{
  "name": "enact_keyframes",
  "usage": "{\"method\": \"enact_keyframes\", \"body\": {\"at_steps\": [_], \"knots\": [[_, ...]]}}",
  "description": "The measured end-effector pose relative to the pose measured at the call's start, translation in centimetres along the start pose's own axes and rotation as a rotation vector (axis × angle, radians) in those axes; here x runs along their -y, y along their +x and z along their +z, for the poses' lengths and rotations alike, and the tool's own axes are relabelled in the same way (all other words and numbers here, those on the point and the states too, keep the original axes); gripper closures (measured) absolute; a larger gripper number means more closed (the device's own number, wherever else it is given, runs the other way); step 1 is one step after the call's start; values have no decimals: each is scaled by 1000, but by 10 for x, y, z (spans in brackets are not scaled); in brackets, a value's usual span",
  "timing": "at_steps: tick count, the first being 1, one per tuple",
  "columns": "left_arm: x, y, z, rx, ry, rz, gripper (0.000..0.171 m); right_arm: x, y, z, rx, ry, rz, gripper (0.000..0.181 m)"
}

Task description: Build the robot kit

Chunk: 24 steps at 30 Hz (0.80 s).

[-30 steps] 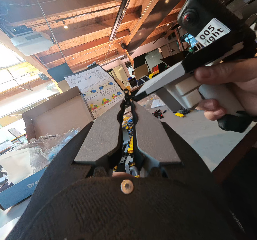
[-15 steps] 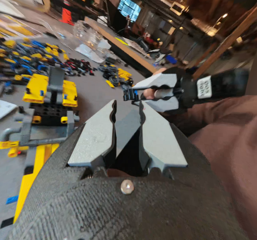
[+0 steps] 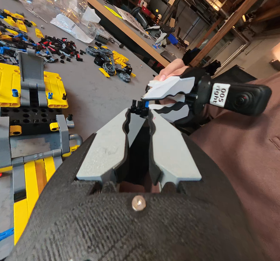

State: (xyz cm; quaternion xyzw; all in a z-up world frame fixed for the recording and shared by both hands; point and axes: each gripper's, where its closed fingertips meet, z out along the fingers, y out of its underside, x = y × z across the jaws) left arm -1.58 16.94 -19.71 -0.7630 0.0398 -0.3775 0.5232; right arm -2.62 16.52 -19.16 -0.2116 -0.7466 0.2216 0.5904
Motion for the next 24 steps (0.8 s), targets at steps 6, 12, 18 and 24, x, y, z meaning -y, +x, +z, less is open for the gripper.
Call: {"method": "enact_keyframes", "body": {"at_steps": [6, 12, 18, 24], "knots": [[-5, 8, -1, -44, -31, 59, 151, 7, -9, -14, 173, 114, 263, 165], [-14, 41, -8, -282, -32, 100, 151, 14, 9, -43, 502, 367, 865, 172], [-36, 69, -7, -465, -52, 34, 152, 36, -16, -59, 739, 419, 892, 177], [-52, 86, -6, -522, -64, 29, 152, 42, -42, -63, 857, 384, 947, 177]]}}
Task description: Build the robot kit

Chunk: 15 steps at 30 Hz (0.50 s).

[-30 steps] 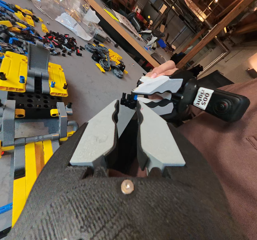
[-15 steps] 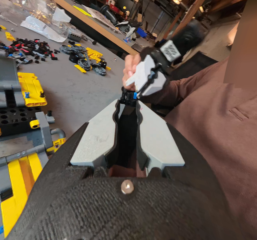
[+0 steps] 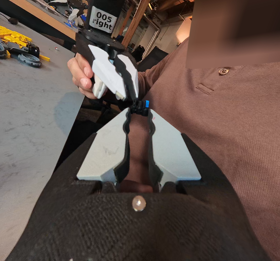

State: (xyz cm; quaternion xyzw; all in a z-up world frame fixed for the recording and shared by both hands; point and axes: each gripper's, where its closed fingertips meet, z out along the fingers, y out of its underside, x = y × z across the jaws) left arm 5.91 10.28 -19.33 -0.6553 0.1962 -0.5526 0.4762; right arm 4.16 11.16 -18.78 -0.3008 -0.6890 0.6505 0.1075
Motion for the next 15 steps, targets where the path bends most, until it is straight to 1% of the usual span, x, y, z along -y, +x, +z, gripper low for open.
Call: {"method": "enact_keyframes", "body": {"at_steps": [2, 4, 6, 8, 10, 15], "knots": [[-2, 2, 2, -13, -1, -7, 152, -6, -1, 3, 0, -22, -6, 172], [-2, 1, 2, -14, 15, -16, 152, -6, -6, 3, 23, -17, -6, 181], [-2, 1, 2, -20, 20, -30, 152, -7, -7, 4, 25, -21, -10, 181], [-4, 0, 2, -23, 18, -38, 152, -9, -5, 4, 19, -26, -2, 174], [-4, -1, 3, -29, 19, -48, 152, -11, -5, 5, 33, -24, 7, 180], [-2, -4, 0, -35, 33, -81, 152, -9, -2, 5, 21, 4, 21, 181]]}}
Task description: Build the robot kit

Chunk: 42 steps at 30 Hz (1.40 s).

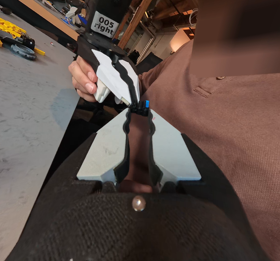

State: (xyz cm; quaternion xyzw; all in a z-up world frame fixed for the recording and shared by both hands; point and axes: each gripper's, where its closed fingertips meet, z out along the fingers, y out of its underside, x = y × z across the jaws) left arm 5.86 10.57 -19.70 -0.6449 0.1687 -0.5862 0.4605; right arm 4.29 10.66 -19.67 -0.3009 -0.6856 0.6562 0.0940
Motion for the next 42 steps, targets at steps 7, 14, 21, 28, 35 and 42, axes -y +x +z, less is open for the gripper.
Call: {"method": "enact_keyframes", "body": {"at_steps": [7, 14, 21, 28, 35, 42], "knots": [[-5, -28, -15, 217, -70, 48, 161, -11, 29, -3, -142, -13, 45, 181], [8, -51, -16, 290, -45, 19, 168, 0, 49, -13, -230, 14, 69, 181], [24, -107, -9, 526, -119, -80, 168, -13, 95, -49, -455, -139, 131, 181], [-6, -139, -2, 798, -346, -12, 166, -59, 105, -67, -509, -425, 95, 181], [-10, -140, 0, 808, -479, 28, 167, -75, 105, -77, -537, -567, -7, 181], [-19, -129, 1, 767, -608, 123, 168, -48, 93, -76, -344, -388, -110, 170]]}}
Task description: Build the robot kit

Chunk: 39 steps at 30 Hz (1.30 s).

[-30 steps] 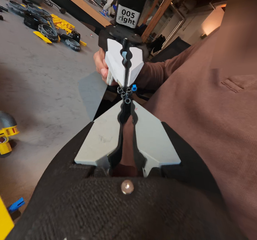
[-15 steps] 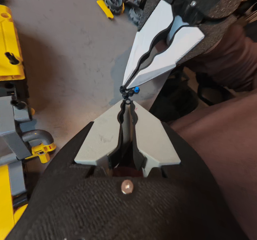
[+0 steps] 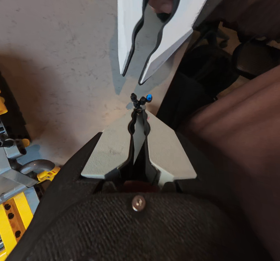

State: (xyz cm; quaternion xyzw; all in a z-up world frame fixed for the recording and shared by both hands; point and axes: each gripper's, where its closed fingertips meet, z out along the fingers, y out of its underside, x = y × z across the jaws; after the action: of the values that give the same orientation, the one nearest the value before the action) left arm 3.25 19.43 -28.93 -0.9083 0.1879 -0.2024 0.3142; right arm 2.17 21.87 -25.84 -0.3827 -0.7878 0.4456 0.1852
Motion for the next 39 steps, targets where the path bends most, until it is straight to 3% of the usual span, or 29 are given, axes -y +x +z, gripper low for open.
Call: {"method": "enact_keyframes", "body": {"at_steps": [4, 11, 20, 24, 26, 31, 39], "knots": [[-5, 8, -5, -6, -27, 84, 167, 9, -23, 2, 106, 19, -80, 172], [-13, 21, -16, -38, -36, 195, 167, 15, -37, 16, 159, 20, -120, 172], [-21, 17, -32, -47, 24, 151, 166, 22, -43, 32, 135, 2, -83, 181], [-29, 16, -40, -56, 82, 41, 124, 25, -42, 39, 89, 7, 20, 181], [-30, 24, -42, -88, 135, 7, 121, 28, -46, 42, 80, 25, 72, 181], [-27, 34, -47, -99, 271, -37, 147, 36, -58, 50, 76, 55, 187, 181], [-41, 45, -49, -78, 313, -51, 148, 30, -79, 65, 88, 52, 314, 181]]}}
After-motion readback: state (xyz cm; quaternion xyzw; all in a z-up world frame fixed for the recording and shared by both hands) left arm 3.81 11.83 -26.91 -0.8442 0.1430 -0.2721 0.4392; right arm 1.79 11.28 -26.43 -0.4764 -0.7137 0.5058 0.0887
